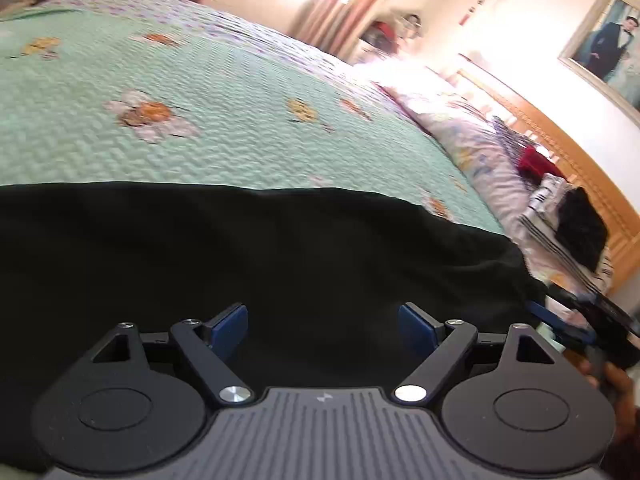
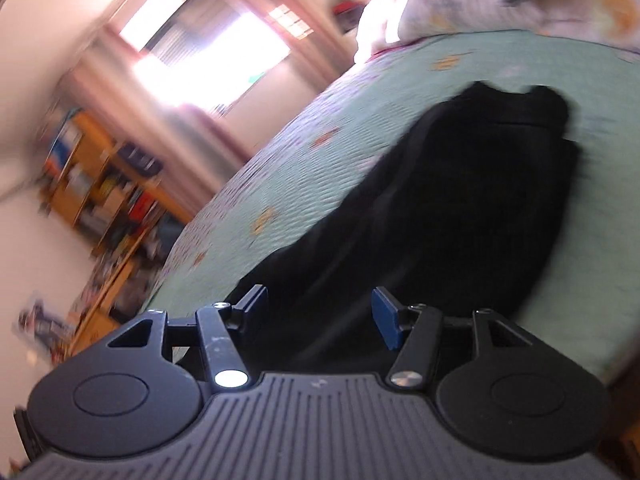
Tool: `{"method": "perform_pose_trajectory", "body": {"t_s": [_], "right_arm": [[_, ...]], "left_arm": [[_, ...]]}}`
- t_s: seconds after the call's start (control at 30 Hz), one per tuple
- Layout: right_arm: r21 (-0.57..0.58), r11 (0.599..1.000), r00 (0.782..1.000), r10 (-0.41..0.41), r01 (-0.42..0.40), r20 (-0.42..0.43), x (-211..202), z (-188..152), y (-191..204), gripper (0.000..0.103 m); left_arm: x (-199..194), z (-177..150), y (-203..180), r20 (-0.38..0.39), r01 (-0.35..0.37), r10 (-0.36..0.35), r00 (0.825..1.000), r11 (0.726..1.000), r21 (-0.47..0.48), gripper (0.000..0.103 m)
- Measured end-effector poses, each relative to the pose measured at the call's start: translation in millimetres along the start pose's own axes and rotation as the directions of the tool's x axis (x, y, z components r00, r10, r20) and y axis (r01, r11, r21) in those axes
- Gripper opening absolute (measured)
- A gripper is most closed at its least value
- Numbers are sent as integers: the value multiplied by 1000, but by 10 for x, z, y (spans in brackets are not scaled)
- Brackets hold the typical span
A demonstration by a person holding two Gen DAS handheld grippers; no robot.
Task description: Fold clothes
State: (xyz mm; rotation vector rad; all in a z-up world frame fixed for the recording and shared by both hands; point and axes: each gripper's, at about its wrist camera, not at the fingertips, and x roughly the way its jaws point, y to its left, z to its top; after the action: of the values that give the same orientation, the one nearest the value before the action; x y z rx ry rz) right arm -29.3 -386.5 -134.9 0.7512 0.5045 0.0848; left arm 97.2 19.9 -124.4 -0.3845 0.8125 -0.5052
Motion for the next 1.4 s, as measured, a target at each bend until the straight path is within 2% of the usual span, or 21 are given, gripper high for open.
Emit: {"method": "perform_pose_trajectory", "body": {"t_s": [0.03, 0.13, 0.17, 0.23, 0.3, 0.37, 0.43, 0.47, 0.57, 0.7, 0.77, 0.87, 1.0, 1.07, 1.13, 1.23, 1.37, 1.4], "right_arm": [[0, 1000, 999, 30, -30, -31, 127, 29, 47, 61], [-80, 996, 996, 34, -40, -78, 465, -5, 246, 66], [-119, 992, 995, 36, -47, -91, 572, -59, 305, 66], [-118, 990, 992, 69, -82, -110, 730, -218, 343, 66], [-60, 993, 987, 95, -103, -129, 850, -367, 266, 66], [-44, 994, 987, 91, -98, -129, 915, -478, 196, 66], [-75, 991, 988, 98, -107, -120, 913, -549, 179, 66], [-97, 989, 988, 104, -115, -116, 897, -564, 185, 66], [-140, 982, 986, 110, -128, -124, 858, -570, 210, 66], [-129, 980, 983, 133, -149, -124, 825, -578, 172, 66], [-124, 980, 983, 141, -156, -121, 817, -586, 166, 66], [-129, 978, 982, 149, -165, -120, 813, -595, 170, 66], [-139, 975, 980, 158, -174, -117, 795, -625, 184, 66], [-140, 974, 980, 162, -178, -118, 818, -624, 207, 66], [-142, 973, 979, 164, -180, -118, 817, -625, 203, 66], [-156, 972, 981, 161, -177, -111, 810, -656, 219, 67], [-207, 964, 983, 152, -170, -98, 805, -730, 281, 70], [-220, 961, 984, 150, -168, -96, 796, -756, 304, 70]], "left_arm": [[68, 95, -29, -7, 27, -27, 1000, 1000, -1, 85], [341, 433, -152, -32, 116, -116, 993, 993, -11, 86], [503, 590, -210, -48, 160, -161, 986, 987, -31, 87], [846, 913, -265, -77, 239, -247, 966, 966, -97, 88], [1272, 1226, -355, -121, 296, -314, 941, 943, -152, 90], [1711, 1463, -460, -183, 291, -316, 931, 945, -151, 91], [2157, 1614, -524, -250, 229, -260, 933, 962, -149, 91], [2362, 1653, -525, -294, 213, -253, 922, 964, -163, 91], [2795, 1667, -468, -410, 190, -264, 873, 958, -213, 91], [3088, 1674, -521, -483, 257, -345, 805, 936, -240, 92], [3265, 1653, -517, -531, 275, -383, 756, 922, -273, 93], [3510, 1597, -445, -573, 285, -462, 677, 882, -374, 95], [3633, 1597, -347, -543, 289, -537, 646, 830, -477, 99], [3678, 1608, -345, -529, 295, -556, 641, 815, -500, 99], [3708, 1619, -356, -516, 293, -562, 646, 807, -513, 100], [3699, 1676, -332, -435, 298, -566, 700, 785, -544, 102], [3625, 1817, -265, -394, 307, -552, 735, 789, -533, 100], [3607, 1852, -248, -384, 309, -548, 743, 790, -530, 94]]}}
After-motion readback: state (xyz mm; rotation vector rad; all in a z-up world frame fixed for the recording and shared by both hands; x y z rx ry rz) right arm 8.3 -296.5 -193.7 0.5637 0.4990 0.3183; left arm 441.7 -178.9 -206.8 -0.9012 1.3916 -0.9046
